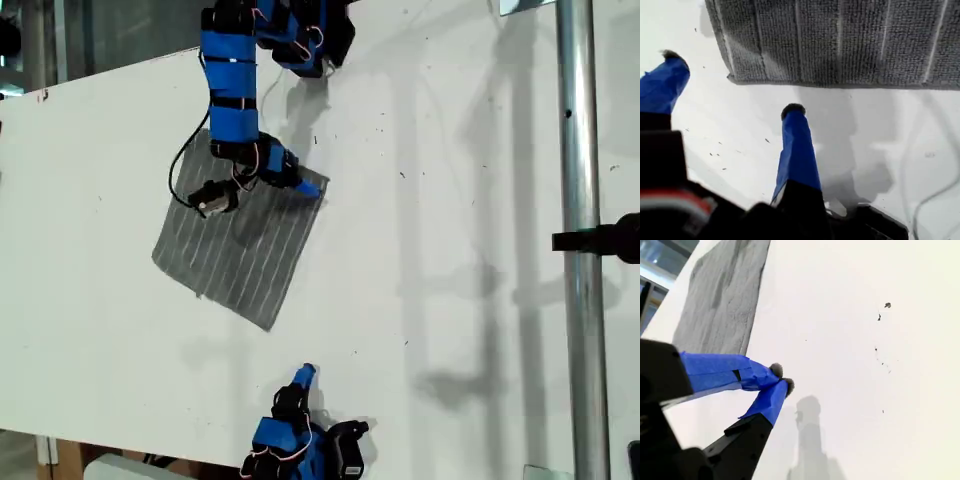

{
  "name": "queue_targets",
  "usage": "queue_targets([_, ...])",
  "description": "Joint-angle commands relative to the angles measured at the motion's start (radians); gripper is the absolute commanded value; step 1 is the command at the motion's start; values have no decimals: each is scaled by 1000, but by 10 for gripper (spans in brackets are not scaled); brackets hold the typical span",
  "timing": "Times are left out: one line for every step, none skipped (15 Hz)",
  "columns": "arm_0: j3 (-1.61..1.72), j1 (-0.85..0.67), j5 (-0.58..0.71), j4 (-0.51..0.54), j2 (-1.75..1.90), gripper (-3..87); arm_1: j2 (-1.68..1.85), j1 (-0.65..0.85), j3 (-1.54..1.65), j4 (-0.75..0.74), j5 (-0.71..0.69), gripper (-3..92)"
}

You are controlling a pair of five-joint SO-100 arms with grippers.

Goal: Grasp corners of a towel and fold twice.

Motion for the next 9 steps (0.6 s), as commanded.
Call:
queue_targets([0, 14, -5, 6, 5, -15, -83, -2, -55, -51, -5, 370])
queue_targets([0, 14, -5, 6, 5, -15, -124, 0, -75, -61, -5, 353])
queue_targets([0, 12, -5, 6, 5, -15, -161, 3, -98, -69, -2, 329])
queue_targets([0, 11, -6, 6, 5, -15, -192, 3, -126, -69, 8, 299])
queue_targets([0, 9, -6, 6, 5, -15, -202, 8, -137, -75, 11, 234])
queue_targets([0, 9, -8, 6, 5, -15, -204, 17, -137, -84, 25, 63])
queue_targets([0, 9, -8, 6, 5, -15, -199, 31, -133, -91, 44, -2])
queue_targets([0, 9, -9, 6, 5, -15, -195, 29, -133, -95, 49, -2])
queue_targets([0, 8, -14, 6, 5, -15, -189, 23, -133, -104, 52, -2])
